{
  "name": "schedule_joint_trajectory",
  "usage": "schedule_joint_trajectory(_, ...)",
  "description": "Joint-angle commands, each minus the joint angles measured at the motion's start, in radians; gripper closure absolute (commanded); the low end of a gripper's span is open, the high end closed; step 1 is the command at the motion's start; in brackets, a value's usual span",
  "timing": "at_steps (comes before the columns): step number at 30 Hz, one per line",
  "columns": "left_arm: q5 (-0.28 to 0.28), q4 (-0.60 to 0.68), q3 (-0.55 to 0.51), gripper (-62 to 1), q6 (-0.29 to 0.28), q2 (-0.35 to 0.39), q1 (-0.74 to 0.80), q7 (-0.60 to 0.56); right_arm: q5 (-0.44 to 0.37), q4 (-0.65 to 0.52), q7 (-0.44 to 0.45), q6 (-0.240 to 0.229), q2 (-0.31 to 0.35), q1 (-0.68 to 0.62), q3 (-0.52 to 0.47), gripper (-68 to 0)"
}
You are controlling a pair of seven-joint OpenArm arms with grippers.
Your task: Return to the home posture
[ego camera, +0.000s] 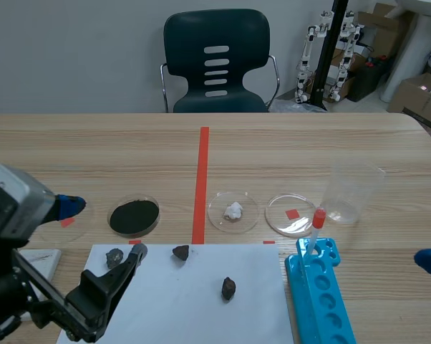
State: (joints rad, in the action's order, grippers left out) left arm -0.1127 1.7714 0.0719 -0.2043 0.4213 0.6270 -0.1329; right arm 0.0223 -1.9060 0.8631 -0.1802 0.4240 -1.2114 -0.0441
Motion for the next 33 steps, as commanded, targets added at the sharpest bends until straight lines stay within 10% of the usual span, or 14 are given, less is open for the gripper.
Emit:
schedule_joint_trajectory(1,0.005,0.037,-0.013,-60.7,-0.005,-0.011,0.049,-0.039,-0.007,-0.010,0.011,0.000,0.003,0.001,-0.002,-62.1)
schedule_joint_trajectory(11,0.065,0.229,-0.114,-62.3,-0.126,-0.020,0.248,-0.195,-0.007,-0.010,0.011,0.000,0.003,0.001,-0.002,-62.1)
schedule_joint_trajectory(33,0.136,0.244,-0.147,-62.3,-0.132,-0.091,0.284,-0.207,-0.007,-0.010,0.011,0.000,0.003,0.001,-0.002,-62.1)
